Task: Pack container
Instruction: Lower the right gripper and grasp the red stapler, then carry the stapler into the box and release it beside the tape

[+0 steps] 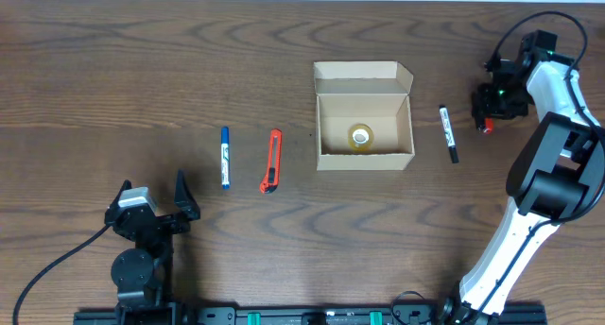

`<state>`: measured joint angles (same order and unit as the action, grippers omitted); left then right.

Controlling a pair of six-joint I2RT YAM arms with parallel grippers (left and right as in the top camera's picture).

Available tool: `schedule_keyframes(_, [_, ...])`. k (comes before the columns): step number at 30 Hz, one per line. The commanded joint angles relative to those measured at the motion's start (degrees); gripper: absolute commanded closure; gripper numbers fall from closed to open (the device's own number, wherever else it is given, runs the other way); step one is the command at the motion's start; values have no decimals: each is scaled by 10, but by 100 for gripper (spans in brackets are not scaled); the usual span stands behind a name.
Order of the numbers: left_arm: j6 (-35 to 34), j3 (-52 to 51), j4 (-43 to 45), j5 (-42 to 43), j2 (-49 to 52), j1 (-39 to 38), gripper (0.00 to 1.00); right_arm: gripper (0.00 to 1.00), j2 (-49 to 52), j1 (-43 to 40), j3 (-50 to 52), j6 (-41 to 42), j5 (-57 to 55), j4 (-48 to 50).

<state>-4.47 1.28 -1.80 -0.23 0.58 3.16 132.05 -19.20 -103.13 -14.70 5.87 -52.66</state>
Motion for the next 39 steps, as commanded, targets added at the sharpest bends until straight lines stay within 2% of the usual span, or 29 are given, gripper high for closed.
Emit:
schedule_keyframes(1, [2,-10,-25,-12,-4,-2,5,99,25,5,1,14,-1,-3])
schedule_keyframes(9, [2,-10,-25,-12,-4,-2,4,99,24,12,-37,25,13,-43])
schedule_keyframes(20, [2,-10,-25,-12,-4,-2,5,99,2,70,-320,31,66,-193])
schedule_keyframes(26, [2,-10,-25,-12,-4,-2,5,99,-4,125,-455,22,145,-327])
schedule_keyframes(30, [2,-10,-25,-12,-4,-2,5,99,-6,175,-485,-13,155,-400])
schedule_keyframes(35, [2,-10,-25,-12,-4,-2,5,99,-7,233,-490,-62,156,-447])
schedule_keyframes(39, [2,-10,-25,-12,-4,-2,5,99,-9,274,-489,-49,151,-447])
